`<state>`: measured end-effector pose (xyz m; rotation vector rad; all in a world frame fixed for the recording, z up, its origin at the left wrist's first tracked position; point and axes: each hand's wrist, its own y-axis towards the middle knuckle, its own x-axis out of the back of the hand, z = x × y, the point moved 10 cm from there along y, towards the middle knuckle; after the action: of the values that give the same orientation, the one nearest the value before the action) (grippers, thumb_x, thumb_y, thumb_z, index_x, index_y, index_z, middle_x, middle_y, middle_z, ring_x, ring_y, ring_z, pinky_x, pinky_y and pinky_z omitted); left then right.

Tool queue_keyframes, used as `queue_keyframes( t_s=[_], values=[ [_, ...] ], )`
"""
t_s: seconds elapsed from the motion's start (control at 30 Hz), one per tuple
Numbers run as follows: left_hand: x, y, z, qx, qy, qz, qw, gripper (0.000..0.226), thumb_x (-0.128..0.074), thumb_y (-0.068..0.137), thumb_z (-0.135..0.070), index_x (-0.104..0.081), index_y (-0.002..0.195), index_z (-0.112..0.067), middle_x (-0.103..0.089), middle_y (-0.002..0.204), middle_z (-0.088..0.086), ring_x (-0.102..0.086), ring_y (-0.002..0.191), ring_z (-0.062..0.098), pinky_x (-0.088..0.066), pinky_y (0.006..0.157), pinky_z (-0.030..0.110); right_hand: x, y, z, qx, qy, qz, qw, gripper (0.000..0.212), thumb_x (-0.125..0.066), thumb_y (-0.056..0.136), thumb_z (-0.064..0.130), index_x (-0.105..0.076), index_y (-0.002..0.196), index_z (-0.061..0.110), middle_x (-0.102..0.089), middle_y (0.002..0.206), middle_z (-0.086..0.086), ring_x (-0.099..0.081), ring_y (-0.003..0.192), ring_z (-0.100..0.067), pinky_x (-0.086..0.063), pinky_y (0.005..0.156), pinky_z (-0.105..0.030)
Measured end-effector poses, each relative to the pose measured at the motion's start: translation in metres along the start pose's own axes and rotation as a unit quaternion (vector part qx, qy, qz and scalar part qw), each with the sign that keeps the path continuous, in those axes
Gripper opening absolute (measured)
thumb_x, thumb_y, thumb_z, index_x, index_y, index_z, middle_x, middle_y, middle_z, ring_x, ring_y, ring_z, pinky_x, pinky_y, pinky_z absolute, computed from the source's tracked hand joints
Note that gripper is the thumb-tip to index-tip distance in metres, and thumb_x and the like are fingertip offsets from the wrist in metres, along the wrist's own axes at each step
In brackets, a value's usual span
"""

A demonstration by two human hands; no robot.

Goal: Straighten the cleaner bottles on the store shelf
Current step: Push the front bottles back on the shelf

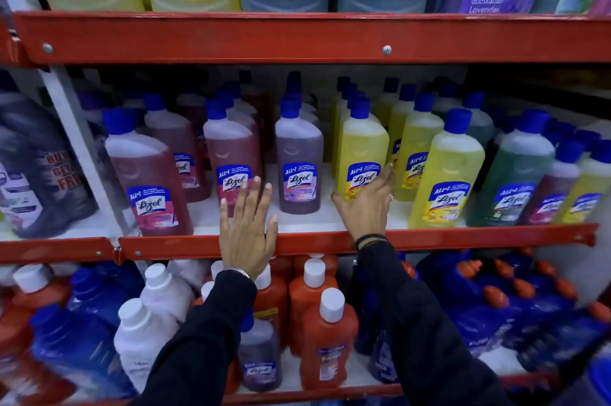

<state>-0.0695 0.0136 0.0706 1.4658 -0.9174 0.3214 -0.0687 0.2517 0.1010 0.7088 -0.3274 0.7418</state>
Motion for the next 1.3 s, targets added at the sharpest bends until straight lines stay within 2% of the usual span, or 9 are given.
queue_keyframes(
  t_s=[0.13, 0.33, 0.87, 1.3],
  values=[
    [0.0, 0.001, 0.002, 0.005, 0.031, -0.016, 0.999, 0.057, -0.029, 0.092, -0.036, -0.03, 0.147, -0.021, -0.025, 0.158, 0.001, -0.015, 0.147, 0.018, -0.006, 0.116, 0.05, -0.003, 0.013, -0.002, -0.032, 0.007, -0.005, 0.999, 0.119, -0.079, 0.062, 0.045, -0.004, 0.144, 0.001, -0.034, 0.14, -0.024, -0.041, 0.123, -0.041, -0.039, 0.101, -0.046],
    [-0.003, 0.003, 0.004, 0.002, 0.035, -0.021, 0.999, 0.057, -0.03, 0.091, -0.034, -0.032, 0.146, -0.02, -0.027, 0.157, 0.002, -0.018, 0.146, 0.019, -0.01, 0.115, 0.052, -0.007, 0.023, -0.008, -0.037, -0.02, -0.013, 0.999, 0.114, -0.079, 0.061, 0.046, -0.014, 0.141, -0.001, -0.038, 0.134, -0.024, -0.043, 0.119, -0.041, -0.047, 0.091, -0.049],
    [-0.002, 0.002, 0.001, 0.015, 0.021, 0.02, 0.999, 0.057, -0.03, 0.091, -0.033, -0.033, 0.146, -0.019, -0.03, 0.156, 0.003, -0.02, 0.146, 0.02, -0.021, 0.112, 0.056, 0.03, -0.01, -0.009, -0.045, -0.079, -0.026, 0.995, 0.108, -0.077, 0.059, 0.05, -0.019, 0.137, 0.002, -0.043, 0.126, -0.021, -0.049, 0.111, -0.04, -0.046, 0.086, -0.044],
    [-0.001, 0.0, 0.002, 0.014, -0.003, 0.029, 0.999, 0.057, -0.029, 0.091, -0.035, -0.033, 0.146, -0.018, -0.031, 0.155, 0.005, -0.023, 0.145, 0.021, -0.024, 0.111, 0.057, 0.042, -0.027, -0.006, -0.035, -0.081, -0.025, 0.996, 0.11, -0.075, 0.063, 0.053, -0.015, 0.139, 0.002, -0.04, 0.129, -0.021, -0.045, 0.115, -0.04, -0.046, 0.088, -0.045]
  ],
)
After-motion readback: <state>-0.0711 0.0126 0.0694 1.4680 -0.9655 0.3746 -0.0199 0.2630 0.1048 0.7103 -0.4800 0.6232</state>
